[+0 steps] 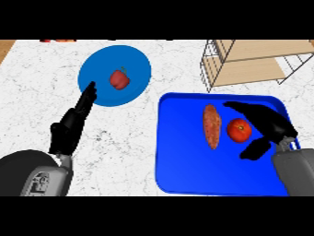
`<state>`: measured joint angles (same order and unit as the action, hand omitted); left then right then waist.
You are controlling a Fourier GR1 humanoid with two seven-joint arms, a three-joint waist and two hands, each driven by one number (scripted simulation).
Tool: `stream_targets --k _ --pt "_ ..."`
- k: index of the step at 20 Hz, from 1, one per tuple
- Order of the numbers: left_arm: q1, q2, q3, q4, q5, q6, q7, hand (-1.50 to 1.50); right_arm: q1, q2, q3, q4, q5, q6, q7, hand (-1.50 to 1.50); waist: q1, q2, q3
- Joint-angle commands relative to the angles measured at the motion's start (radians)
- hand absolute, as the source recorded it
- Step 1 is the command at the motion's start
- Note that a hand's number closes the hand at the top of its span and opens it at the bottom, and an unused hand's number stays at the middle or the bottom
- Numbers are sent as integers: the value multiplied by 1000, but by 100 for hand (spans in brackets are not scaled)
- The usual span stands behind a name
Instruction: Pick the tomato from the tray and place it in the tiered shelf
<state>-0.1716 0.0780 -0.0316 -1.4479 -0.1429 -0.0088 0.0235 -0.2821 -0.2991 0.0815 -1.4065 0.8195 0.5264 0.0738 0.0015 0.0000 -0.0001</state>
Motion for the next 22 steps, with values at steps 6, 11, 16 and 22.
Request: stream_targets --k 6,11,16,22 --pt "-32 -9 15 42 -9 2 -10 0 67 -59 56 21 108 -89 -176 150 -3 0 0" --pt "8 4 9 -44 -7 -23 37 0 32 8 36 -15 123 -82 -129 150 -1 -1 0" --pt "-41 -14 26 29 -8 0 28 0 103 122 60 -236 108 -21 75 150 -11 -2 -1" --pt "15 -25 -12 -24 -30 5 7 0 143 294 324 -343 76 -253 510 150 4 -6 0"
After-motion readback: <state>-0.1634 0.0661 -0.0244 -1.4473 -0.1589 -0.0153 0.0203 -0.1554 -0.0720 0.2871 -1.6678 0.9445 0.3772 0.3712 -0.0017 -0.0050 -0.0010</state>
